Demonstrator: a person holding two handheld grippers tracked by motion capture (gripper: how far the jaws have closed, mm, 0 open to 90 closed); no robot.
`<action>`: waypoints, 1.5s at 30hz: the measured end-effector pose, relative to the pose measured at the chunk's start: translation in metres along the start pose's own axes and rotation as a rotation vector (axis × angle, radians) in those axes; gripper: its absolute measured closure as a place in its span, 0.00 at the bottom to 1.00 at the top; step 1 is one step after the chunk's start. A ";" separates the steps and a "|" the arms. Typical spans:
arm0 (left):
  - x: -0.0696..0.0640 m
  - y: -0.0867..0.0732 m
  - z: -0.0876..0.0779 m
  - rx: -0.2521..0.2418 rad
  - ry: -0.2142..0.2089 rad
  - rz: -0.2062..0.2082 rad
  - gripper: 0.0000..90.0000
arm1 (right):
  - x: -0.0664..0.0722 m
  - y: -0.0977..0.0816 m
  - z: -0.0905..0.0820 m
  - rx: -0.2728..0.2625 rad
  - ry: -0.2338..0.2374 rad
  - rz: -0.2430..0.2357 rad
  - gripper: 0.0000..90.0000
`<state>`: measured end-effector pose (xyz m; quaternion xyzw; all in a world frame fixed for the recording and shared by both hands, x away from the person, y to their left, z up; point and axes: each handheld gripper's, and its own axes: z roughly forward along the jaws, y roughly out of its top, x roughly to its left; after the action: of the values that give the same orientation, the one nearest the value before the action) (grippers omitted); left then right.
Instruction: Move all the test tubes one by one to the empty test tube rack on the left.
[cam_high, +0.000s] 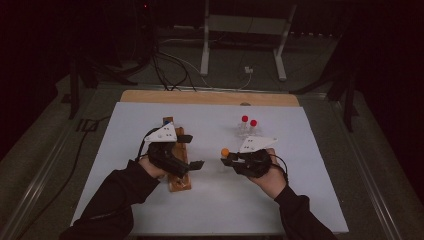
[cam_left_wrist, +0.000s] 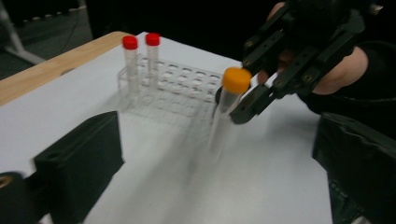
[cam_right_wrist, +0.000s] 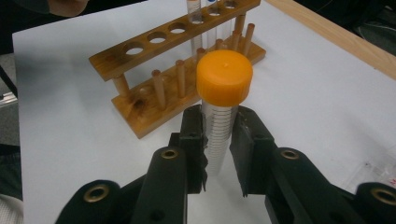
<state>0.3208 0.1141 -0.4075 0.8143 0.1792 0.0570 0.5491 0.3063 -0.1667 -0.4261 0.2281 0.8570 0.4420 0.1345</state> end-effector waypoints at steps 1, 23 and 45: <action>-0.001 0.001 0.002 0.000 -0.009 0.002 0.05 | 0.001 0.000 0.001 -0.001 0.004 -0.001 0.84; -0.016 0.007 0.042 0.036 -0.021 0.067 0.52 | 0.009 0.000 0.009 0.008 0.037 -0.011 0.84; -0.016 0.009 0.050 0.053 -0.015 0.093 0.80 | 0.007 -0.001 0.008 -0.002 0.047 0.006 0.83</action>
<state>0.3227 0.0621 -0.4171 0.8364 0.1386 0.0715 0.5254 0.3038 -0.1578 -0.4316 0.2201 0.8588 0.4486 0.1132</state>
